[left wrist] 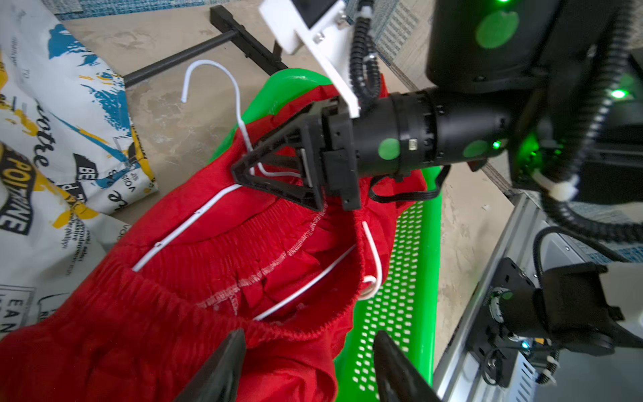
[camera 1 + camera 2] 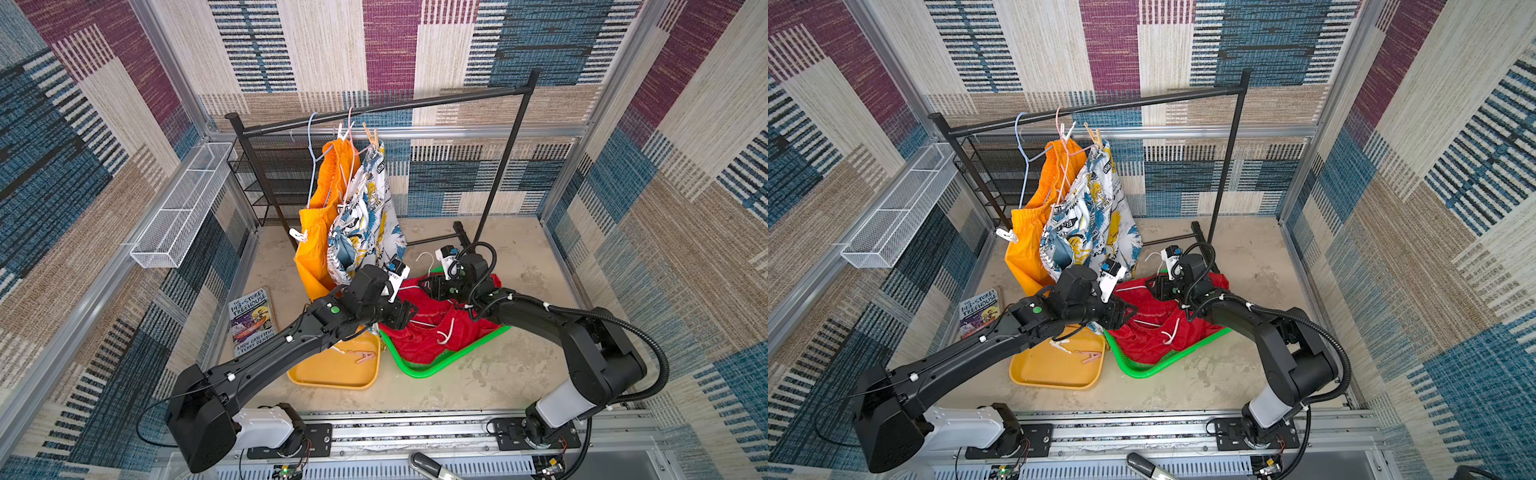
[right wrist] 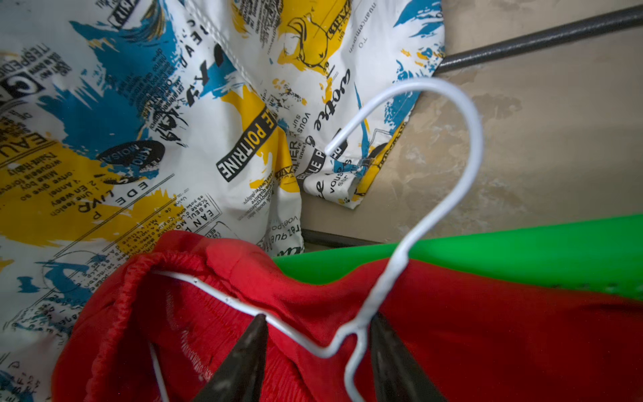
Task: Remove the clothespins securing shorts to the hanger
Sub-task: Pick up the hanger from the basket.
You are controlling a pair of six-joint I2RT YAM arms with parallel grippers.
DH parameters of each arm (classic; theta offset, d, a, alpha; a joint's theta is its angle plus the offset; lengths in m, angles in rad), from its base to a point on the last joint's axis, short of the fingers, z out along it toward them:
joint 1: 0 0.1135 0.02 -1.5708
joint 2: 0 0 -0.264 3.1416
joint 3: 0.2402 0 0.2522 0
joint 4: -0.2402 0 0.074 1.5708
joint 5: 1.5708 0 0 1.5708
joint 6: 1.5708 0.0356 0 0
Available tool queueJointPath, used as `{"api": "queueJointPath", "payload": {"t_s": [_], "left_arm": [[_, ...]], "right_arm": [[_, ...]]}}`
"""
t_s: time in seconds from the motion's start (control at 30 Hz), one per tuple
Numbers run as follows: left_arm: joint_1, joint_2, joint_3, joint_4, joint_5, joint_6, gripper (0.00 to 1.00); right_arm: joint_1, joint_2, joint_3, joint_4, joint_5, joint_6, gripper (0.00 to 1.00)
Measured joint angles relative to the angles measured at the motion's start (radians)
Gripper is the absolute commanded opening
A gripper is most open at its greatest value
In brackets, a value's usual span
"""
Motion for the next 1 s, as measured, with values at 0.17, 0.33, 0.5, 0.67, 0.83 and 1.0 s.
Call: {"api": "queueJointPath", "payload": {"t_s": [0.17,0.33,0.5,0.67,0.83,1.0], "left_arm": [[0.062,0.003,0.004,0.0,0.0,-0.022,0.62],[0.099,-0.008,-0.002,-0.002,0.001,-0.044,0.62],[0.124,-0.013,-0.011,-0.006,0.006,-0.052,0.62],[0.14,-0.017,-0.011,-0.011,0.007,-0.064,0.62],[0.145,-0.008,-0.002,-0.033,0.007,-0.084,0.61],[0.147,-0.004,0.006,-0.053,0.002,-0.093,0.6]], "right_arm": [[0.0,-0.04,-0.028,0.041,-0.048,-0.036,0.42],[0.0,-0.099,-0.077,0.093,-0.104,-0.071,0.42],[0.0,-0.127,-0.113,0.134,-0.17,-0.092,0.36],[0.0,-0.171,-0.154,0.169,-0.221,-0.118,0.31],[0.0,-0.229,-0.177,0.184,-0.248,-0.153,0.21],[0.002,-0.28,-0.2,0.188,-0.247,-0.183,0.11]]}}
